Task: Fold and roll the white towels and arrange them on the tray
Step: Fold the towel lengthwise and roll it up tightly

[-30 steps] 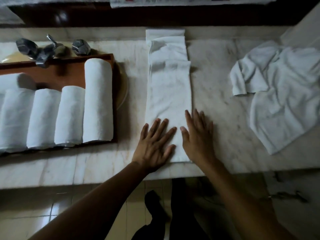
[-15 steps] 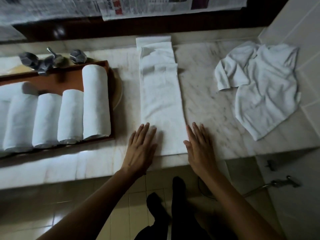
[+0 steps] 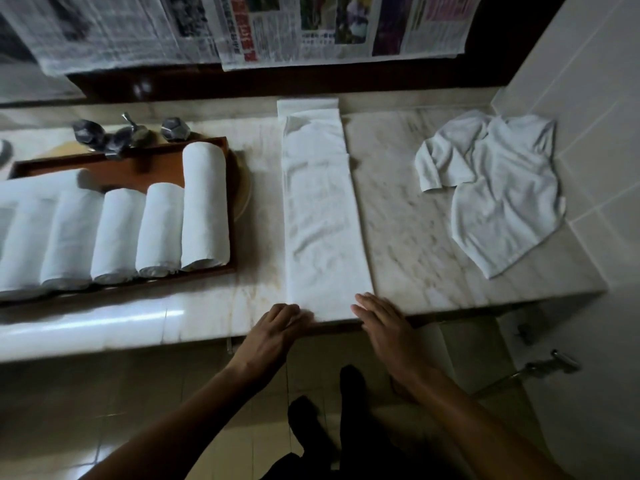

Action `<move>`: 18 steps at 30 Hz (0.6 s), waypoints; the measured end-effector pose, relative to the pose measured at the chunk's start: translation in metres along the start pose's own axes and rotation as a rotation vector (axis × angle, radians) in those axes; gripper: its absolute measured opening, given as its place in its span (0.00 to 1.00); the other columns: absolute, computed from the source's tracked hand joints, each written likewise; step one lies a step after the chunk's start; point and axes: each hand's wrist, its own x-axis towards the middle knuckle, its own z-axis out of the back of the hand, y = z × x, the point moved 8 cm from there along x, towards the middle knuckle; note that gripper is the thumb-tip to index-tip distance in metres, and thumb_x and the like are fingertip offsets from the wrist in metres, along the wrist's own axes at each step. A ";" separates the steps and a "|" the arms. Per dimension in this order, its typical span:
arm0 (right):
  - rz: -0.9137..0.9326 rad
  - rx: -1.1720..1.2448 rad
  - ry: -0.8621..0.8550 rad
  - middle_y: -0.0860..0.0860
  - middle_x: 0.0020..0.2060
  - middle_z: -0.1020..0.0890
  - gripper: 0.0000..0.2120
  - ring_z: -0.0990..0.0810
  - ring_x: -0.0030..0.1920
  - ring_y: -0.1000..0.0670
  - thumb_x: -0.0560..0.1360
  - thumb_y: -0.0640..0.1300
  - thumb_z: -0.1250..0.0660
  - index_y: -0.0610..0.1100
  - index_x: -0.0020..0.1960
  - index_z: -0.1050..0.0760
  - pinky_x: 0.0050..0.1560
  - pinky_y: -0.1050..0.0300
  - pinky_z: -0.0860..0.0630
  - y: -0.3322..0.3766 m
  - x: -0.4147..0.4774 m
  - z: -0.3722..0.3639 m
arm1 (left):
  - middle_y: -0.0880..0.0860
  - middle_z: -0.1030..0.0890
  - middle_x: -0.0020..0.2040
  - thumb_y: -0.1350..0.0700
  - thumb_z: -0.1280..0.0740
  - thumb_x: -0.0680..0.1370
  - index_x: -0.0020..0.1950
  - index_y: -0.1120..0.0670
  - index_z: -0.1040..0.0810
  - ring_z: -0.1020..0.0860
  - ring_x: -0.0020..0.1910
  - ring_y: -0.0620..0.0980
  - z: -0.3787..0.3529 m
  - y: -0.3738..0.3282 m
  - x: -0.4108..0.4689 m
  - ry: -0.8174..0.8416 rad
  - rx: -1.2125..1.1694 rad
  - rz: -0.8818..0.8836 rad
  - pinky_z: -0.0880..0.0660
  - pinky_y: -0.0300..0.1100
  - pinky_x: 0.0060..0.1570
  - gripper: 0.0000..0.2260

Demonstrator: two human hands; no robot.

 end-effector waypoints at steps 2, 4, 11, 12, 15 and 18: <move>-0.003 0.032 -0.024 0.47 0.69 0.22 0.23 0.25 0.70 0.46 0.72 0.29 0.25 0.42 0.65 0.20 0.71 0.48 0.28 0.002 0.002 0.010 | 0.51 0.24 0.61 0.72 0.30 0.68 0.70 0.53 0.23 0.25 0.55 0.52 0.003 -0.001 0.000 0.034 0.011 0.013 0.26 0.41 0.49 0.32; -0.019 0.048 -0.040 0.45 0.64 0.19 0.21 0.22 0.66 0.46 0.69 0.27 0.24 0.41 0.61 0.17 0.68 0.51 0.26 0.000 0.006 0.015 | 0.50 0.24 0.57 0.72 0.28 0.65 0.68 0.52 0.22 0.26 0.51 0.51 0.001 0.004 0.004 0.076 0.018 0.021 0.27 0.41 0.45 0.32; -0.071 0.120 -0.006 0.46 0.55 0.18 0.13 0.18 0.55 0.47 0.72 0.29 0.25 0.41 0.54 0.16 0.55 0.57 0.20 0.005 0.010 0.039 | 0.47 0.20 0.56 0.62 0.21 0.66 0.62 0.50 0.19 0.23 0.55 0.50 -0.002 0.016 0.006 0.170 -0.012 0.067 0.22 0.47 0.50 0.25; -0.082 0.128 0.017 0.47 0.53 0.18 0.12 0.18 0.53 0.48 0.73 0.30 0.25 0.41 0.54 0.15 0.52 0.56 0.19 0.005 0.012 0.039 | 0.47 0.19 0.56 0.62 0.20 0.66 0.62 0.50 0.19 0.23 0.55 0.50 -0.001 0.016 0.007 0.163 -0.010 0.085 0.22 0.46 0.50 0.25; -0.116 0.160 0.079 0.50 0.50 0.18 0.09 0.21 0.52 0.50 0.75 0.35 0.26 0.43 0.54 0.16 0.50 0.51 0.19 -0.003 0.015 0.035 | 0.48 0.17 0.54 0.64 0.22 0.65 0.58 0.50 0.17 0.20 0.53 0.51 0.004 0.016 0.008 0.097 -0.016 0.157 0.22 0.43 0.48 0.23; -0.152 0.172 0.130 0.52 0.48 0.18 0.06 0.24 0.51 0.52 0.77 0.40 0.27 0.45 0.54 0.16 0.50 0.51 0.22 -0.012 0.018 0.035 | 0.48 0.15 0.52 0.64 0.26 0.70 0.56 0.51 0.15 0.18 0.50 0.50 0.013 0.013 0.008 0.001 -0.043 0.230 0.24 0.41 0.46 0.16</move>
